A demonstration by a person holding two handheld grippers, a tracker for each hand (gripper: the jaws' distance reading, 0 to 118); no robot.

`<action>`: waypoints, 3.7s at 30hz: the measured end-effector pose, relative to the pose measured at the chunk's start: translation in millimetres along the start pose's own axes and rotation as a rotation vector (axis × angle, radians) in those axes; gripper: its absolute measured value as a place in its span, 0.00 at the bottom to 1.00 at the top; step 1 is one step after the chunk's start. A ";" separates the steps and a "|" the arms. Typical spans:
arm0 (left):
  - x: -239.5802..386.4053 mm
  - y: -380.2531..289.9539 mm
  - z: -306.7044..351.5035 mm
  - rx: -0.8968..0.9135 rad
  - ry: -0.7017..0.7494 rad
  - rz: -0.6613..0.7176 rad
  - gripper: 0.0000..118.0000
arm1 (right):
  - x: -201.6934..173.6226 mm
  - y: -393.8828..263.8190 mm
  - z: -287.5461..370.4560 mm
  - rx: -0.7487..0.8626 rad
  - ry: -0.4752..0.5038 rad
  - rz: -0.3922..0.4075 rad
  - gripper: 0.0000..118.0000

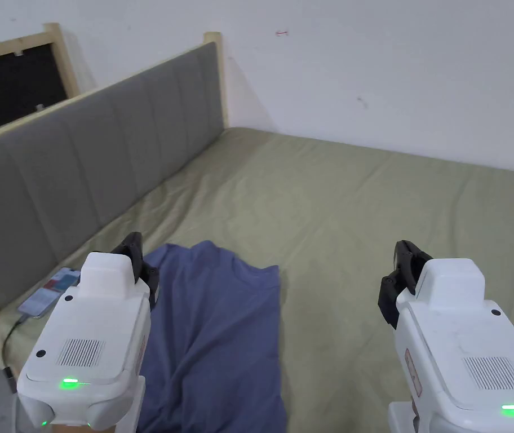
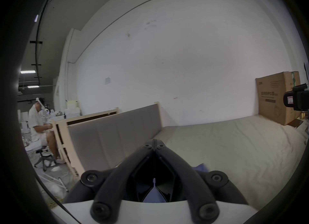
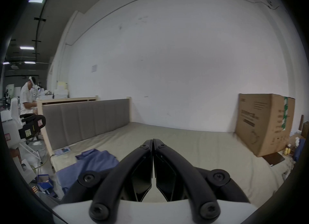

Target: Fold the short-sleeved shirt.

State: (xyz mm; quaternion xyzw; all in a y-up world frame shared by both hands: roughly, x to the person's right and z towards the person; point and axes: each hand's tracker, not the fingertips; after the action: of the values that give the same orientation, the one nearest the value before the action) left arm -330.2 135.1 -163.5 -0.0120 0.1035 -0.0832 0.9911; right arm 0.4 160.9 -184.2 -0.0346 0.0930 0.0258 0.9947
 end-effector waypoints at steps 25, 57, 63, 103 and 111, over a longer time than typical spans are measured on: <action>-47.6 -33.4 -11.8 -0.250 -0.007 0.044 0.00 | -43.6 -11.6 -19.4 -0.052 0.117 0.002 0.00; 75.0 -175.3 -195.3 -0.994 -0.195 0.032 0.01 | 66.9 -60.1 -43.6 -0.242 -0.126 0.006 0.00; 67.3 -155.8 -179.7 -0.907 -0.229 0.140 0.00 | 76.0 -54.0 -28.6 -0.227 -0.133 0.000 0.00; 382.8 112.9 -77.7 -0.461 -1.108 0.008 0.00 | 217.4 -21.1 127.7 -0.094 -0.487 -0.021 0.00; 408.6 -18.2 -73.4 -0.750 -1.056 -0.211 0.00 | 224.3 -39.0 124.0 -0.142 -0.490 -0.042 0.00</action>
State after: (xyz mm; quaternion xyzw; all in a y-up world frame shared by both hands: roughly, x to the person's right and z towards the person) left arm 45.8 48.3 -317.6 -0.4060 -0.3766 -0.1212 0.8238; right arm 245.5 141.3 -102.0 -0.0990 -0.1539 0.0195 0.9829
